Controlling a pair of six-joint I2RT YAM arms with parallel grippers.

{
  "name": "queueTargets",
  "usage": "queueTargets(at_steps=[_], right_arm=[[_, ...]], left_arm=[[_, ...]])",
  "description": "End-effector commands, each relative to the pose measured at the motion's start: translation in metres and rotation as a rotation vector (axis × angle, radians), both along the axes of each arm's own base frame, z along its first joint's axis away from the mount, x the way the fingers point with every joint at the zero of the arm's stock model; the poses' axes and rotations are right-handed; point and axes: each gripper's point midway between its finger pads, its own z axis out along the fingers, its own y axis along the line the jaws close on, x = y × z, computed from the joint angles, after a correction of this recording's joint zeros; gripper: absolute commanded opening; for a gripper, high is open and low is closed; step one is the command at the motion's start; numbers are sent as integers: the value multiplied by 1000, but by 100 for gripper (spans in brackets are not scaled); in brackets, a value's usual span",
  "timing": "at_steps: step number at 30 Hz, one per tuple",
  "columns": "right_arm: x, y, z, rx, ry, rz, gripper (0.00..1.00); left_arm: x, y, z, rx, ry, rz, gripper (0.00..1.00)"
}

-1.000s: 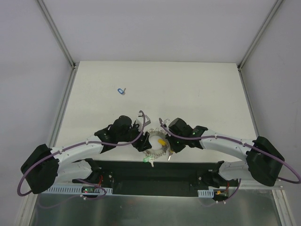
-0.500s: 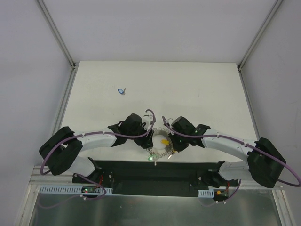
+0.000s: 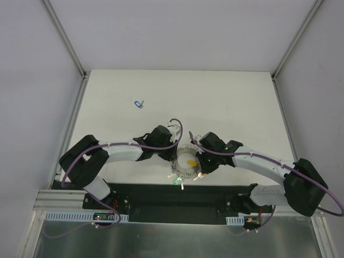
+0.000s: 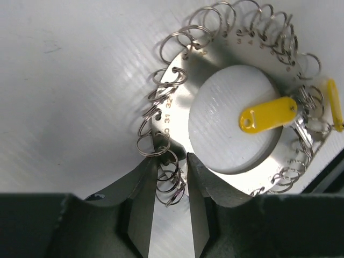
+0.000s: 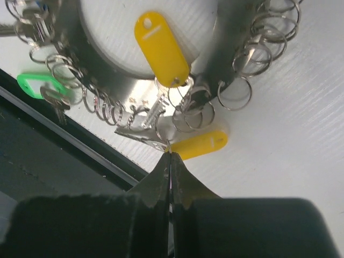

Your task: Put the keys on the keyring

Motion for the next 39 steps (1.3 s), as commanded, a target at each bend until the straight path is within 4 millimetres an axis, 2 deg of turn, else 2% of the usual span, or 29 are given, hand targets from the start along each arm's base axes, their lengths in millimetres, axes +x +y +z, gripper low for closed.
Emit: queueTargets(at_steps=[1,4,8,12,14,17,20,21,23,24,25,26,27,28,29,30,31,33,36,39], right_arm=[[-7,4,15,29,36,33,1],[-4,16,19,59,56,38,2],[3,34,20,98,71,36,2],[9,46,25,115,76,50,11],[14,43,27,94,48,40,17],[31,41,42,84,-51,13,22],[51,48,58,107,-146,-17,27],[55,50,58,109,-158,-18,28],[68,58,65,126,-198,-34,29],[72,61,65,124,-205,-38,29],[77,64,61,110,-203,-41,30],[84,72,66,127,-220,-42,30],[88,76,67,132,-224,-43,30],[91,80,59,116,-214,-44,30],[98,89,65,139,-229,-44,30],[100,94,63,138,-224,-39,31],[102,96,54,113,-214,-40,31],[107,104,52,106,-214,-41,31],[111,110,40,83,-198,-62,31],[117,109,30,44,-217,-77,31]], left_arm=[[17,54,-31,213,8,163,28],[32,77,-33,223,29,248,28],[51,96,-31,227,17,297,28],[62,92,-17,193,-23,275,32],[63,87,-8,164,-38,262,34],[63,83,11,105,-75,255,41],[62,83,38,49,-145,257,48],[62,84,56,15,-192,262,50],[64,90,75,-6,-260,276,56],[63,93,95,-41,-319,282,58],[62,95,105,-55,-355,286,61],[63,100,114,-52,-397,287,65],[60,104,131,-76,-446,289,67],[57,107,139,-85,-470,284,70],[58,114,145,-63,-506,295,72],[54,119,156,-72,-541,293,74],[53,122,162,-63,-570,283,75],[48,130,176,-65,-620,284,78],[44,140,186,-33,-688,266,79],[45,150,178,31,-722,262,79]])
